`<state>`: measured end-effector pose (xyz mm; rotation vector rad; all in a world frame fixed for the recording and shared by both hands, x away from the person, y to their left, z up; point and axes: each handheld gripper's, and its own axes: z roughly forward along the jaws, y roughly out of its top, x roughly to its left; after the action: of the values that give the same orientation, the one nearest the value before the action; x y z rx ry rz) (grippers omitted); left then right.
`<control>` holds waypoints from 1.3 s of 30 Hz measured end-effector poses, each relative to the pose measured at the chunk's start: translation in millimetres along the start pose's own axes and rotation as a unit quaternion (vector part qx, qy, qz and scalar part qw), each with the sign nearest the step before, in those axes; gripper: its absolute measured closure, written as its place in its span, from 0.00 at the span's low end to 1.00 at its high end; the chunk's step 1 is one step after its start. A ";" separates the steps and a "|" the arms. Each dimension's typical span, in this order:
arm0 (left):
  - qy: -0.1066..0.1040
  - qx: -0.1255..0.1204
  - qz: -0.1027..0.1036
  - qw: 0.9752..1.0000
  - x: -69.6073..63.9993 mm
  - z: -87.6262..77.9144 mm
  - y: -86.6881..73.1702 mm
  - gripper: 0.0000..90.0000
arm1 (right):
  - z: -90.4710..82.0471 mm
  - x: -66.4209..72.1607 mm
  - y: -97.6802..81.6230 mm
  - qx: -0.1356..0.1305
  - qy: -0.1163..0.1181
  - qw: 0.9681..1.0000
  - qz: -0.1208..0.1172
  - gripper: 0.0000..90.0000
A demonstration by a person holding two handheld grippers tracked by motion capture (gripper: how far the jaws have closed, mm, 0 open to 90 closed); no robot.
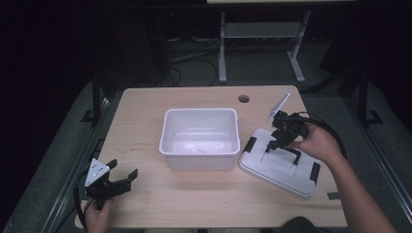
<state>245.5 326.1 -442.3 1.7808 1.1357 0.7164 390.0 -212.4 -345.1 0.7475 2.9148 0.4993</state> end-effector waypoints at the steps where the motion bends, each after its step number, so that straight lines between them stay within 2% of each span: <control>1: 0.000 0.000 0.000 1.000 -0.1 0.1 -0.1 0.15 | 0.4 -0.6 -1.3 -0.001 0.001 1.000 0.001 0.54; 24: 0.002 0.002 0.000 1.000 -0.3 0.8 -0.8 0.15 | 13.4 -15.3 -34.8 -0.003 -0.001 0.999 0.036 0.54; 39: 0.004 0.004 -0.001 1.000 -0.9 0.7 -1.2 0.15 | 25.6 -22.9 -46.6 -0.004 0.002 0.999 0.052 0.55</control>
<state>245.2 325.3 -443.7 1.7850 1.1462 0.7197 393.2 -254.6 -384.6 0.9007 2.8872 0.5219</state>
